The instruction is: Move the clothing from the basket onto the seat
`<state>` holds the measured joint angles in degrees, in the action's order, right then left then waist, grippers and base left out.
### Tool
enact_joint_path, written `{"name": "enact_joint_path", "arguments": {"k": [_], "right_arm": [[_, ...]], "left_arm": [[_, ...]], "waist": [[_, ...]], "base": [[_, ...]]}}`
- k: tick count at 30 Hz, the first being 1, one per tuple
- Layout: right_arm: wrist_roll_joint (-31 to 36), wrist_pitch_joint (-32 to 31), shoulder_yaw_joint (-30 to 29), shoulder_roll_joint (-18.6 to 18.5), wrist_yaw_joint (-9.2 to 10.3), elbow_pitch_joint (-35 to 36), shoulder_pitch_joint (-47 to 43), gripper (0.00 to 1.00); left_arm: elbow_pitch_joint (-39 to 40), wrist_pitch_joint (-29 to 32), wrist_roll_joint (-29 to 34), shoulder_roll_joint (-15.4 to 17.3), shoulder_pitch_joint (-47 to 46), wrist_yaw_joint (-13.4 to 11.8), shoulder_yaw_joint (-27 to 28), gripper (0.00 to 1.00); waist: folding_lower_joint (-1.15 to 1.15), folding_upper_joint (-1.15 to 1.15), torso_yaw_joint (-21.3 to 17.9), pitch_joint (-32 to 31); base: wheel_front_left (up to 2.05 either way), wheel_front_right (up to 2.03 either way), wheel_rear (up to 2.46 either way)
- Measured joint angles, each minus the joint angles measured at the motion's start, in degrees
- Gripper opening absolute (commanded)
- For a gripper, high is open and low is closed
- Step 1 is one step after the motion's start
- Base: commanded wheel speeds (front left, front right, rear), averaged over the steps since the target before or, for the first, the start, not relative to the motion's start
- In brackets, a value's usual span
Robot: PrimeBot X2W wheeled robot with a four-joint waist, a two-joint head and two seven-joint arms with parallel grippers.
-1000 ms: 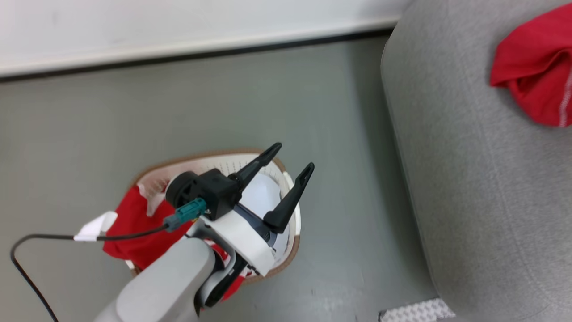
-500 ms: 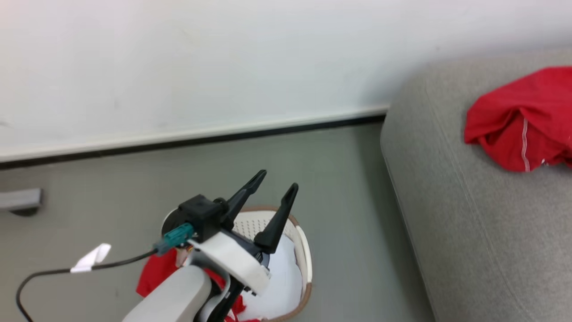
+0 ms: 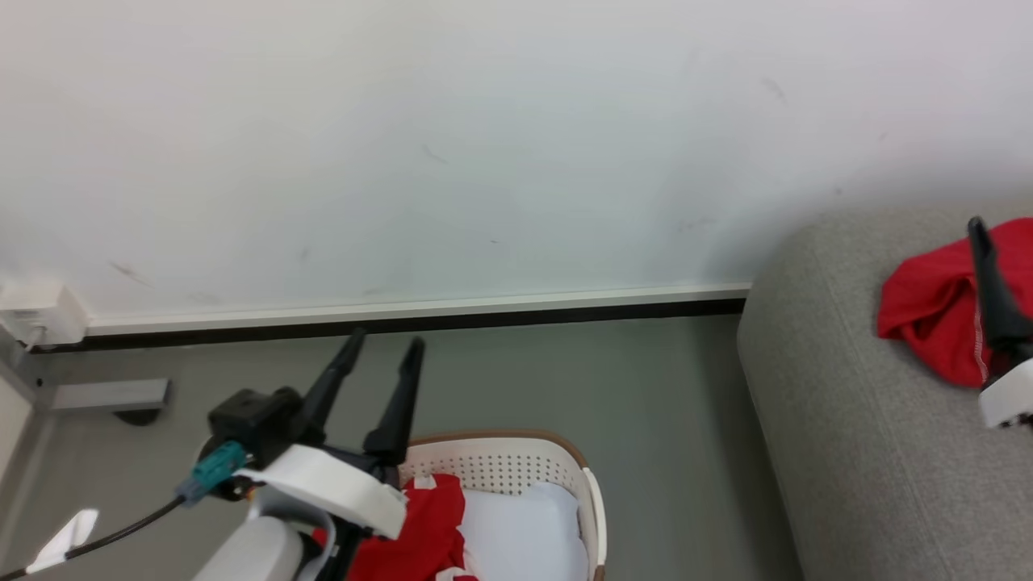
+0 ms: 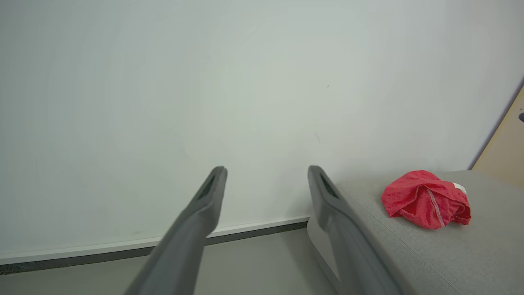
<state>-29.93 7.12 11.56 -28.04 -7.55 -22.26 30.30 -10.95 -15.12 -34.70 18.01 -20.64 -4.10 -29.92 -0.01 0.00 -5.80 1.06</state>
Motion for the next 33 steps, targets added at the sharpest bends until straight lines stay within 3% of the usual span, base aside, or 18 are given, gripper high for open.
{"name": "enact_joint_path", "arguments": {"k": [5,15,23,33], "right_arm": [[0.23,3.23,-0.04,5.52,0.00,4.15,-6.49,1.00],[2.87,7.61,-0.92,10.12,0.00,6.80,-16.02,1.00],[7.10,7.91,-4.81,17.53,0.00,10.72,-22.83,1.00],[10.72,7.92,-6.56,19.87,0.00,12.33,-24.90,1.00]], "left_arm": [[-0.24,0.00,2.03,0.15,2.89,-0.31,5.41,1.00],[-2.21,0.00,9.34,-2.01,8.68,1.16,15.16,1.00],[-0.64,0.00,14.73,-6.33,13.43,1.91,23.79,1.00],[-0.59,0.00,21.01,-11.57,16.60,5.71,29.63,1.00]], "waist": [[0.00,0.00,2.24,-1.07],[0.01,0.00,4.54,-1.23],[0.01,0.00,4.06,-0.90],[0.01,0.00,4.30,-0.89]], "base": [[0.00,0.00,0.00],[0.00,0.00,0.00],[0.00,0.00,0.00],[0.00,0.00,0.00]]}}
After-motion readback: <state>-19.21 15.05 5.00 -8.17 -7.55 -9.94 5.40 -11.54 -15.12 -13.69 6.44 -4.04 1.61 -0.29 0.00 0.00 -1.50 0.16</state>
